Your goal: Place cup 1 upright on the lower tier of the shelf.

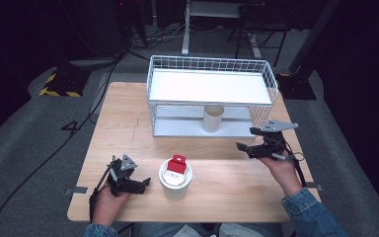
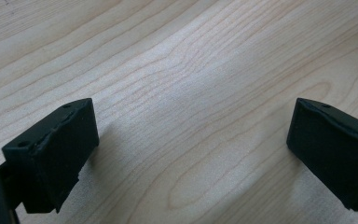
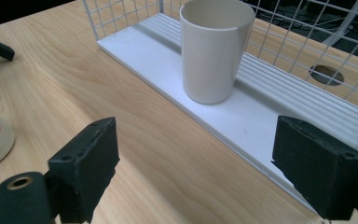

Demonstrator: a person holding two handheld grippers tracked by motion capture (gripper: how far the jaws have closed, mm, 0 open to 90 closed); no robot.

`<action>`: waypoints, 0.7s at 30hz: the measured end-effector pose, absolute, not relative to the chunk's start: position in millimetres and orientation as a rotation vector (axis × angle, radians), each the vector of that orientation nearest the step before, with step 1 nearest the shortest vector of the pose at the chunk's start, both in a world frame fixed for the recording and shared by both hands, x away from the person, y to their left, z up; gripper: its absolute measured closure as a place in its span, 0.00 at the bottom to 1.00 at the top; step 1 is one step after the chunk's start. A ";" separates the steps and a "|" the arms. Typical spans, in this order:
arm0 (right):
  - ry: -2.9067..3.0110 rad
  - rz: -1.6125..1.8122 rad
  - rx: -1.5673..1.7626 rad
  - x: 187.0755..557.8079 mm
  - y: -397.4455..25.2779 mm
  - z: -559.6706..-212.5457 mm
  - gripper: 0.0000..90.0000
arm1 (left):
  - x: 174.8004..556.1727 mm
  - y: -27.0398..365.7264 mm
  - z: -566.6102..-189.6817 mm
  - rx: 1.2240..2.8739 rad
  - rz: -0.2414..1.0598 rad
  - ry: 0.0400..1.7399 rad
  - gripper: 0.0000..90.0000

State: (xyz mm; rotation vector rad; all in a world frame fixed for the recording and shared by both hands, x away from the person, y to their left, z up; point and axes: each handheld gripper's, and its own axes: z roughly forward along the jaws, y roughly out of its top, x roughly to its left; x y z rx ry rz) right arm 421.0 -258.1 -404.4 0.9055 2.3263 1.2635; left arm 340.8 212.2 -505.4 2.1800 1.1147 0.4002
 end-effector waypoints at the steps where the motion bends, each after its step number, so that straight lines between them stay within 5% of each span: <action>1: 2.327 1.256 0.903 416.2 -262.7 -403.5 0.16 | 340.9 212.3 -505.4 2.179 0.398 1.115 0.03; 21: 2.239 1.291 1.003 361.8 -318.9 -426.0 0.16 | 343.4 211.7 -505.2 2.172 0.403 1.139 0.03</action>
